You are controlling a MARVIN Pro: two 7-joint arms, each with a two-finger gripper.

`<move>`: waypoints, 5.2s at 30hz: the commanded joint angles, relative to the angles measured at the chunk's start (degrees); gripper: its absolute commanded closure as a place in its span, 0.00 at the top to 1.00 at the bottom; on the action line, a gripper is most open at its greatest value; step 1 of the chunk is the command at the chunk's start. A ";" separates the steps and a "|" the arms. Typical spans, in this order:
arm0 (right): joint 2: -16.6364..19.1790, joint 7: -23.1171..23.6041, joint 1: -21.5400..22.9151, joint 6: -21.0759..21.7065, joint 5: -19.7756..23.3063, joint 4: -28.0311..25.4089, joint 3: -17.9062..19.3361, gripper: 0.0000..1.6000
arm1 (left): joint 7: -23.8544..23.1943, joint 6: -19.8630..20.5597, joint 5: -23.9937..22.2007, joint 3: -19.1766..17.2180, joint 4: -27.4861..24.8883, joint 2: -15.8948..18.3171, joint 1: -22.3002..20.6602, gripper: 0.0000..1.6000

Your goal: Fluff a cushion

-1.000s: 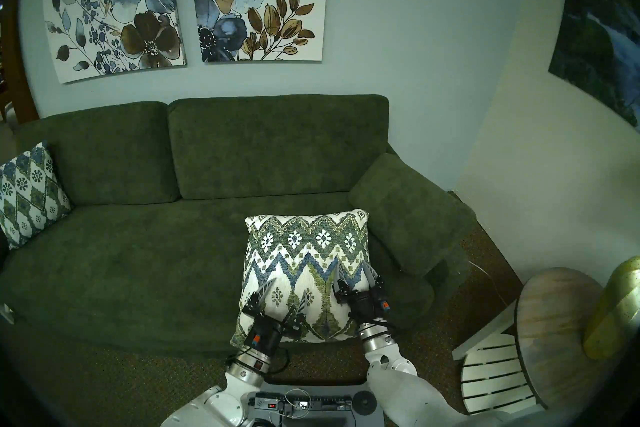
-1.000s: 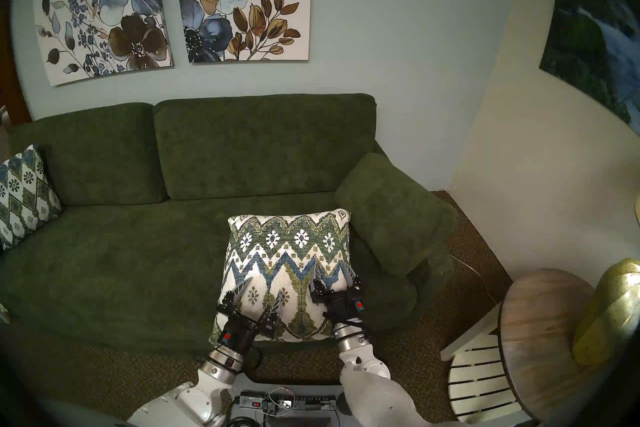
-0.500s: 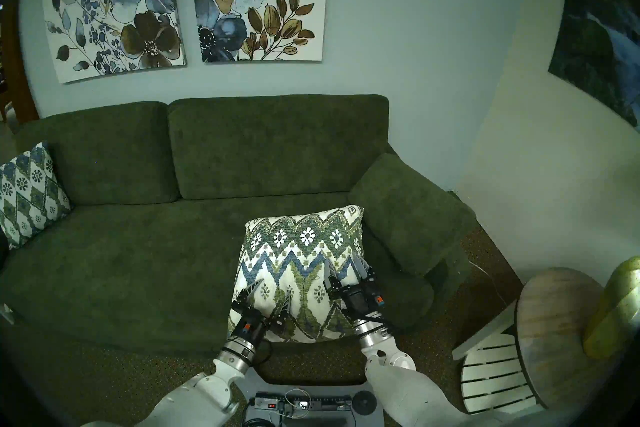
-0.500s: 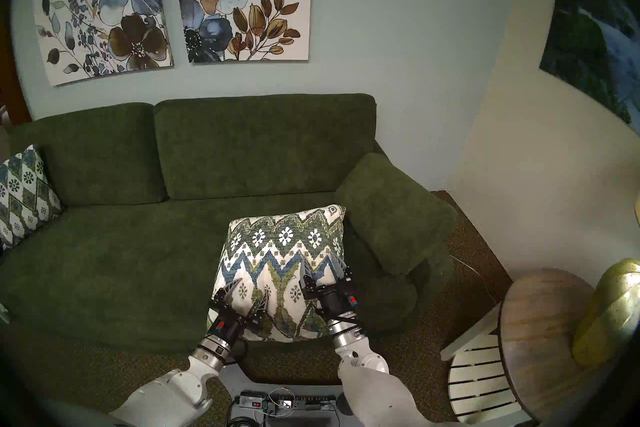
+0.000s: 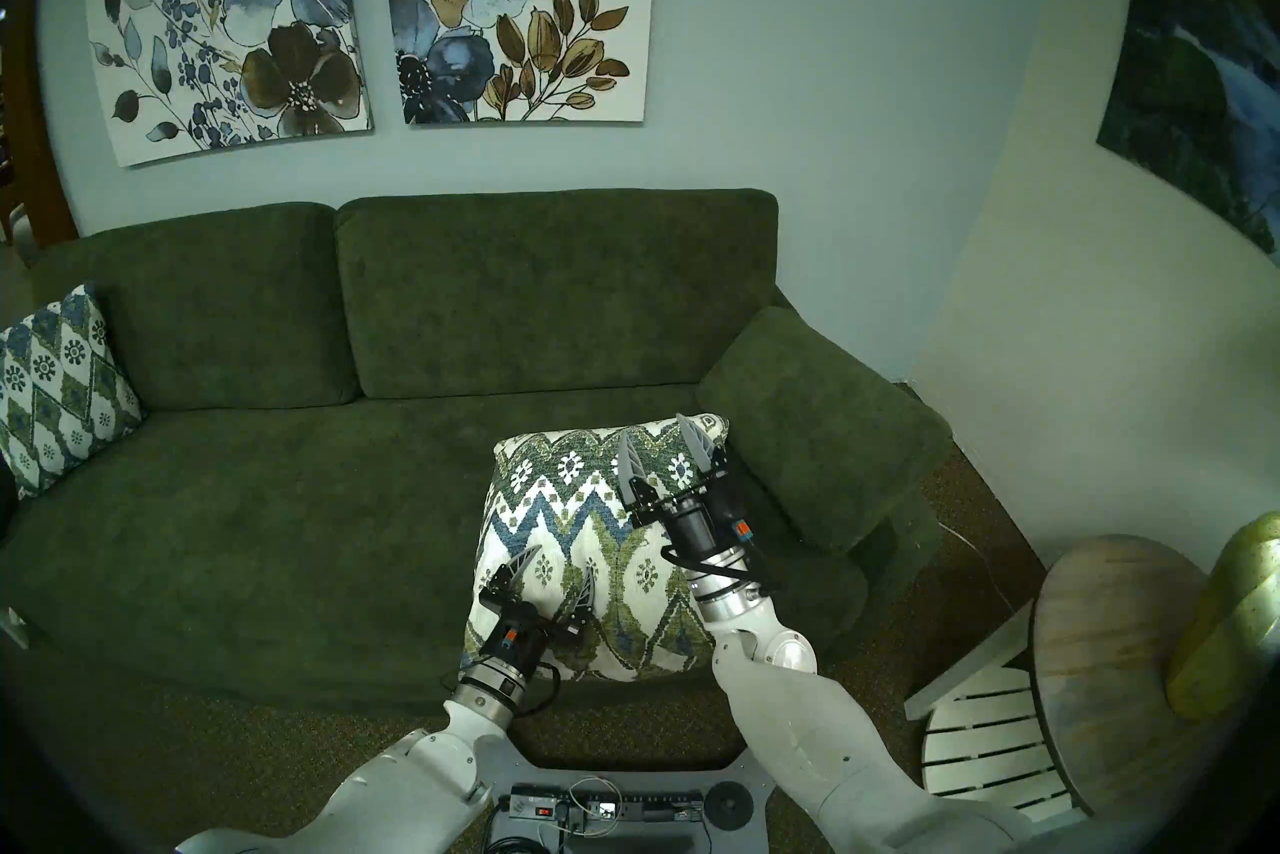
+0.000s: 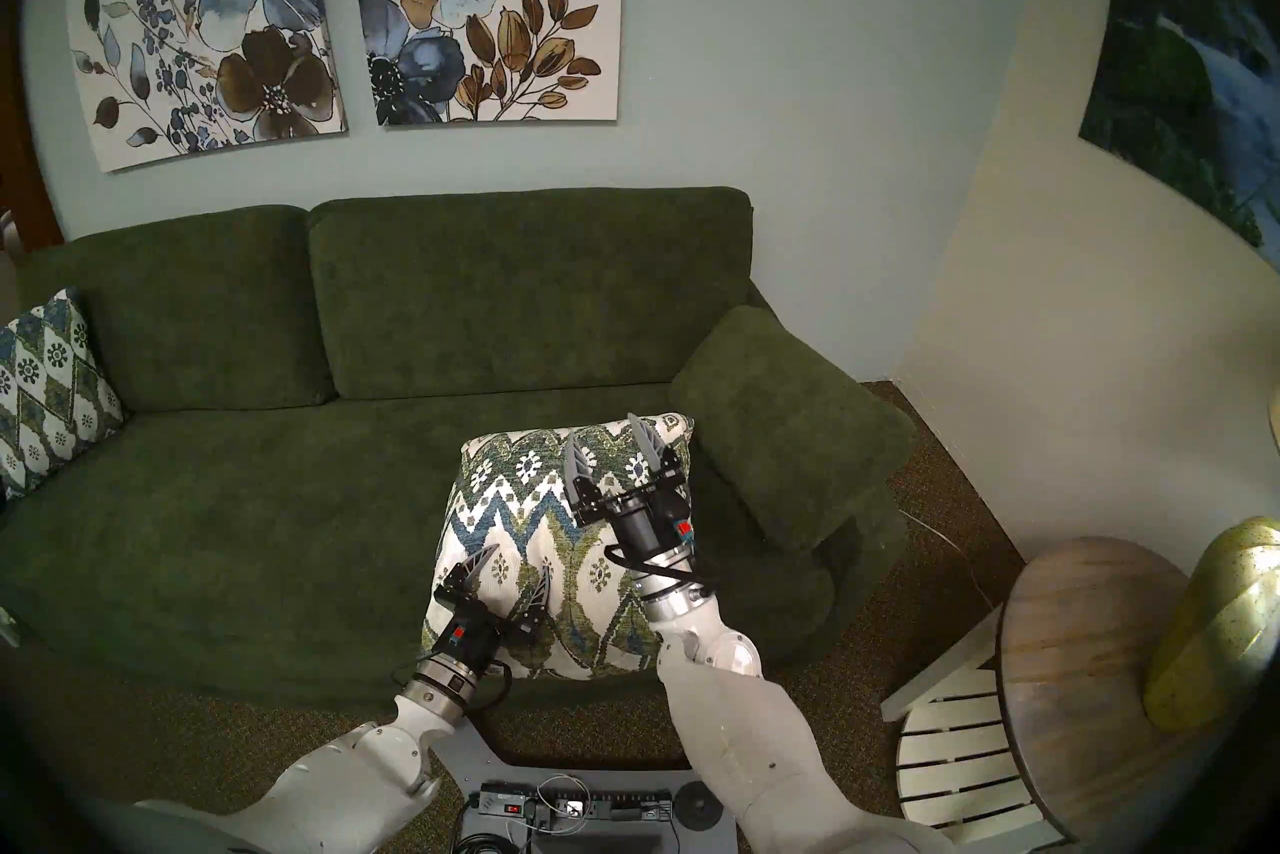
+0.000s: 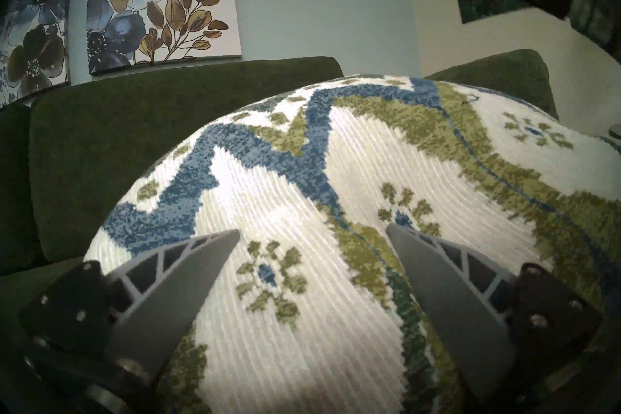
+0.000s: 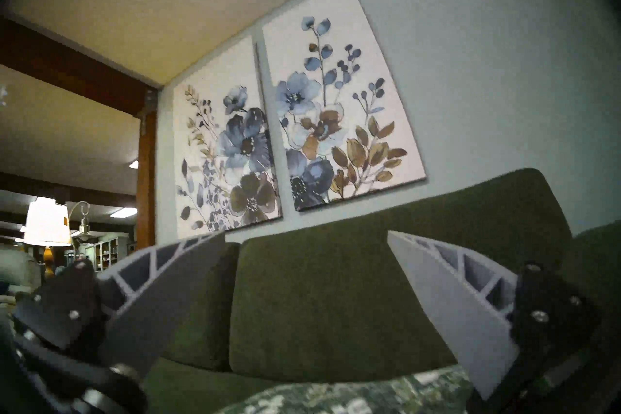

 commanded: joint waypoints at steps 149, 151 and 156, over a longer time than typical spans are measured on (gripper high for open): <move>1.15 -5.85 1.82 0.08 -1.23 7.47 -5.78 1.00 | 14.33 -5.25 10.91 -5.39 3.72 -3.02 -18.07 1.00; 1.38 -5.45 2.12 0.08 -1.17 3.85 -5.37 1.00 | 14.78 -5.25 11.22 -5.75 0.89 -2.81 -18.36 1.00; 1.91 -4.95 2.97 0.08 -1.03 0.73 -4.08 1.00 | 15.40 -5.25 11.72 -6.15 -2.54 -2.40 -18.74 1.00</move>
